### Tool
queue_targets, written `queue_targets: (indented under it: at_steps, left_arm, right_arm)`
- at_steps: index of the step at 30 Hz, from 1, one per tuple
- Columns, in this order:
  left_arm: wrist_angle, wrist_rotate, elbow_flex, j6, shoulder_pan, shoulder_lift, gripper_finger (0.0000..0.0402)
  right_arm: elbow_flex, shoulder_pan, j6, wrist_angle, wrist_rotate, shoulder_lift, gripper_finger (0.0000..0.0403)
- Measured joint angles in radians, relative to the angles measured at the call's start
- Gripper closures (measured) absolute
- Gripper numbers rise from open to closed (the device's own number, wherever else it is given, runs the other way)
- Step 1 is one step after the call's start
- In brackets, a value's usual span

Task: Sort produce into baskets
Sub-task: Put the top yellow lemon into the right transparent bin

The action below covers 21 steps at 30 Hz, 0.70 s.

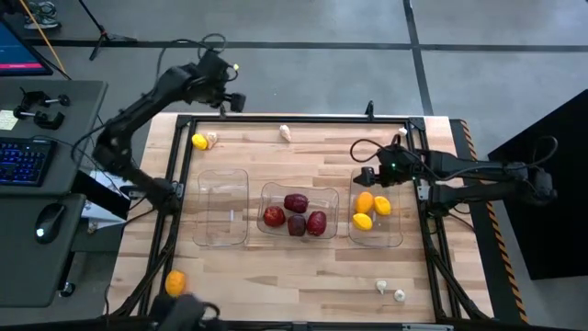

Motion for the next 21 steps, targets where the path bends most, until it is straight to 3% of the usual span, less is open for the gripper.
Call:
queue_targets:
  at_steps: [4,10,14,21]
  left_arm:
    - [-0.113,-0.089,-0.001,0.01,0.04,0.138,0.0032]
    - [-0.071,-0.122,-0.005,-0.038,0.057,0.257,0.0032]
    - [-0.038,-0.144,-0.096,-0.143,0.064,0.234,0.0032]
    - [0.113,-0.201,-0.368,-0.39,0.063,0.041,0.0032]
  right_arm:
    - [0.0,-0.026,-0.035,0.019,0.0,0.0,0.0024]
    - [0.0,-0.048,-0.09,0.021,0.0,0.0,0.0024]
    - [0.0,-0.049,-0.14,0.021,0.0,0.0,0.0024]
    - [0.0,-0.049,-0.274,0.021,0.016,0.0,0.0024]
